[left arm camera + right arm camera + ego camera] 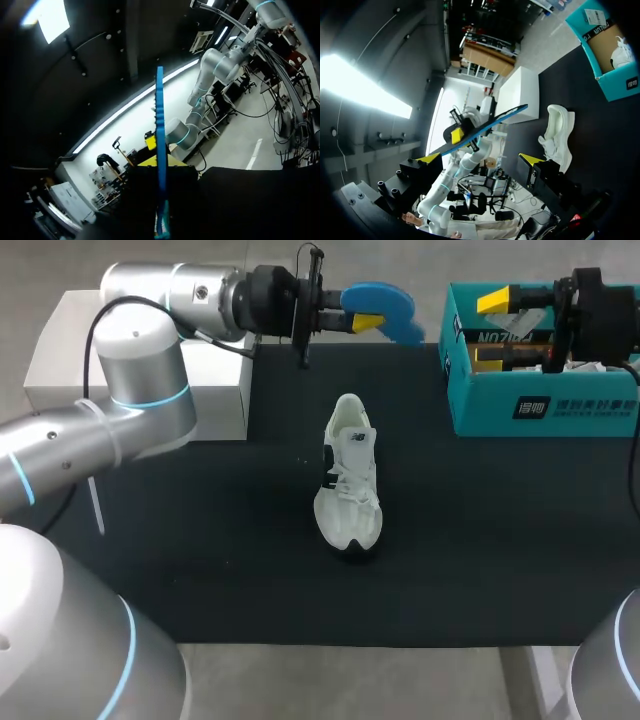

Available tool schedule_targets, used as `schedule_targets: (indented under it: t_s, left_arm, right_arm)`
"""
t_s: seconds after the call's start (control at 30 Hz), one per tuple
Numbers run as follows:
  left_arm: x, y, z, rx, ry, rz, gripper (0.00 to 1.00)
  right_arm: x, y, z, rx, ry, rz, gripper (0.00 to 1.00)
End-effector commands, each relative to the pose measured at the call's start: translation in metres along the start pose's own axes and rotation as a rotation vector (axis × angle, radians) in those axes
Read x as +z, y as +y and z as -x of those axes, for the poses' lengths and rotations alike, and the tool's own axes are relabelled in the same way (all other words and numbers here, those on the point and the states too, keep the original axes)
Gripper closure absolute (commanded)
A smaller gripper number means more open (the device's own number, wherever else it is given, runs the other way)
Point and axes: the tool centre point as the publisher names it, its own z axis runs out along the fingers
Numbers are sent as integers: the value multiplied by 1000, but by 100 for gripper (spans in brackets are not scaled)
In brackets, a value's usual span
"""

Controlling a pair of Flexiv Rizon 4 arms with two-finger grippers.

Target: Take the shoe out of the shoebox, open the shoe tongue, remove and reinsert the insole, then place the shoe into the shoebox

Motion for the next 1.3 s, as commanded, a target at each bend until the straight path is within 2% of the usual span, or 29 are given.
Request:
schedule_targets:
  t_s: [0.03, 0.2, 0.27, 0.43, 0.53, 1.13, 1.3]
  left_arm:
    - [-1, 4, 3, 78, 17, -10, 100]
    - [-1, 4, 3, 455, 133, 133, 100]
    - [-1, 3, 3, 554, 136, 170, 100]
    - [-1, -1, 6, 743, 81, 263, 100]
    - [-1, 0, 7, 783, 31, 301, 100]
    - [-1, 0, 6, 785, 22, 302, 100]
    - [2, 7, 2, 916, 72, 294, 100]
  right_arm:
    - [2, 0, 0, 1, -2, 2, 0]
    - [2, 0, 0, 1, -2, 2, 0]
    - [2, 0, 0, 1, -2, 2, 0]
    - [2, 0, 0, 1, -2, 2, 0]
    - [2, 0, 0, 1, -2, 2, 0]
    - [2, 0, 0, 1, -2, 2, 0]
    - [2, 3, -7, -21, 5, 1, 0]
